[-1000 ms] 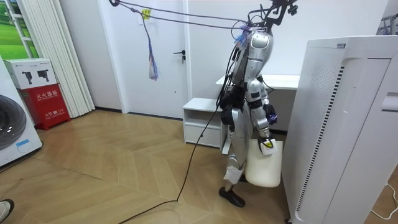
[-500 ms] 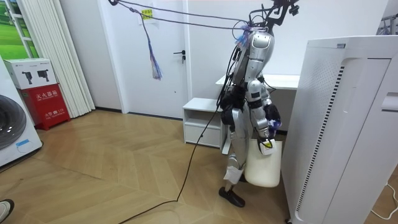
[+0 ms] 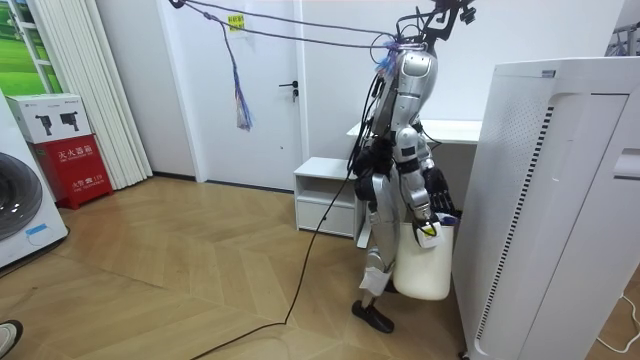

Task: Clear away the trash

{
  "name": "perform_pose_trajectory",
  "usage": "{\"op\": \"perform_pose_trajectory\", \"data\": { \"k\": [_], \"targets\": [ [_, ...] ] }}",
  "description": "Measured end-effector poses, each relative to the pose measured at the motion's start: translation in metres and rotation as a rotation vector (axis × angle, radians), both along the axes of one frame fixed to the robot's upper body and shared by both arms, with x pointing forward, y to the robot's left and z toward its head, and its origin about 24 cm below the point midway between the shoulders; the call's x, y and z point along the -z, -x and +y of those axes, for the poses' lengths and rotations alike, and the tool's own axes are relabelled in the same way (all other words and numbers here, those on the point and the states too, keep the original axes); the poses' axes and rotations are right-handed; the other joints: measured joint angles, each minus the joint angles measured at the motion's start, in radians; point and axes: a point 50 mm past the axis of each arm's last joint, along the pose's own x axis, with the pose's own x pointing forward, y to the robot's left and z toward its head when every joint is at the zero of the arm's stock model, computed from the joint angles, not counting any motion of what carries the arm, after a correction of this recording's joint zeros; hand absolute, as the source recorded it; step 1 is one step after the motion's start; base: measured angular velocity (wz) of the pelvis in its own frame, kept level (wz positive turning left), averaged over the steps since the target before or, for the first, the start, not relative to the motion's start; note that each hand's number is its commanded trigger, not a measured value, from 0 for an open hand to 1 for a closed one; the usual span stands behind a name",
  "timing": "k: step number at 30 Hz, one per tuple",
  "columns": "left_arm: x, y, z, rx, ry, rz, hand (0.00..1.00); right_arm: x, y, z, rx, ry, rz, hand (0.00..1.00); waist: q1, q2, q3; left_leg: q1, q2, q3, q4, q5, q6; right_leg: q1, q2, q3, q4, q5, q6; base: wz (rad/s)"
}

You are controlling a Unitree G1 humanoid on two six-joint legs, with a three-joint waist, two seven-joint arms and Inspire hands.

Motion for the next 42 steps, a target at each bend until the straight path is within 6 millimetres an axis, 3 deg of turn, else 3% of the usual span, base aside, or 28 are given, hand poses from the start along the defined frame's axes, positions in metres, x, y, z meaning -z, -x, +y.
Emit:
{"op": "perform_pose_trajectory", "data": {
  "k": [14, 22, 31, 36, 42],
  "targets": [
    [0.002, 0.002, -0.003, 0.031, -0.018, 0.003, 0.0, 0.002, 0.002, 0.001, 0.014, -0.011, 0.012, 1.0, 0.002, 0.0, 0.0003, -0.001, 0.0, 0.0, -0.001, 0.0, 0.0, 0.001, 0.0, 0.001, -0.001, 0.0, 0.0, 0.01],
    [0.019, 0.019, 0.004, 0.08, -0.079, 0.097, 0.0, 0.003, 0.004, -0.001, 0.052, -0.016, 0.017, 1.0, 0.003, 0.0, 0.0002, -0.001, 0.0, -0.002, -0.002, 0.0, 0.0, 0.0, -0.001, 0.002, 0.0, 0.0, 0.0, 0.0],
    [0.024, 0.027, 0.01, 0.094, -0.117, 0.123, 0.0, 0.004, 0.006, -0.003, 0.083, -0.026, 0.022, 1.0, -0.001, -0.001, 0.0002, 0.002, 0.0, 0.003, -0.003, 0.0, 0.0, -0.002, -0.001, 0.007, 0.004, -0.002, 0.0, 0.0],
    [0.034, 0.046, 0.022, 0.085, -0.174, 0.179, 0.0, 0.016, 0.028, -0.009, 0.121, -0.025, 0.085, 1.0, -0.001, -0.008, -0.0019, 0.072, -0.001, 0.003, -0.053, 0.002, -0.003, 0.067, 0.005, 0.004, -0.032, -0.003, 0.003, 0.01],
    [0.052, 0.081, 0.057, -0.129, -0.267, 0.311, 0.0, 0.03, 0.069, -0.025, 0.287, -0.072, 0.174, 1.0, -0.003, -0.026, -0.0209, 0.206, -0.004, -0.007, -0.126, 0.006, -0.009, 0.204, 0.014, -0.012, -0.108, -0.007, 0.01, 0.06]
  ]
}}
